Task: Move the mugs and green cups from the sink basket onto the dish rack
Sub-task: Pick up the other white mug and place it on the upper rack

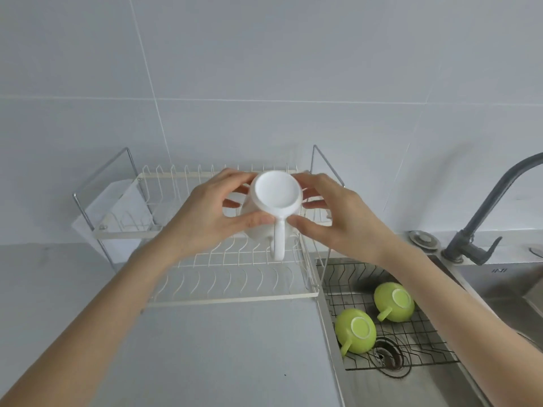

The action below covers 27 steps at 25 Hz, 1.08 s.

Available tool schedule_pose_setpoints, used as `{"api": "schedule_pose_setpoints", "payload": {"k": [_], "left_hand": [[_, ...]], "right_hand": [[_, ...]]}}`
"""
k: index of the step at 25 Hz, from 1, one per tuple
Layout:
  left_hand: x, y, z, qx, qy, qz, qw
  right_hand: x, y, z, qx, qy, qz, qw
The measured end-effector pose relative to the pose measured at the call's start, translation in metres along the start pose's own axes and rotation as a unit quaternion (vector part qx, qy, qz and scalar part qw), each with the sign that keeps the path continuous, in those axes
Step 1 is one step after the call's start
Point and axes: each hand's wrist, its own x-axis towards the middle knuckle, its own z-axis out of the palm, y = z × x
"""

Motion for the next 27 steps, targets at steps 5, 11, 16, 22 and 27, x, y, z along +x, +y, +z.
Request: {"api": "schedule_pose_setpoints", "payload": {"k": [5,11,16,22,27], "left_hand": [[0.032,-0.025,-0.050,0.014,-0.011,-0.008,1.000],[0.064,-0.071,-0.071,-0.037,-0.023,-0.058,0.997],[0.074,-0.113,-0.062,-0.039,-0.063,-0.095,0.993],[0.082,-0.140,-0.044,-0.052,-0.098,-0.150,0.982],[0.075,-0.151,-0.035,-0.048,-0.135,-0.181,0.973]], "right_hand": [[0.059,-0.015,0.015,-0.014,0.019,-0.005,1.000],[0.115,-0.007,0.035,-0.012,-0.004,0.023,1.000],[0.135,0.017,0.060,-0.030,-0.064,0.057,0.996],[0.150,0.041,0.079,-0.065,-0.128,0.104,0.984],[0.154,0.050,0.094,-0.100,-0.172,0.123,0.972]]}}
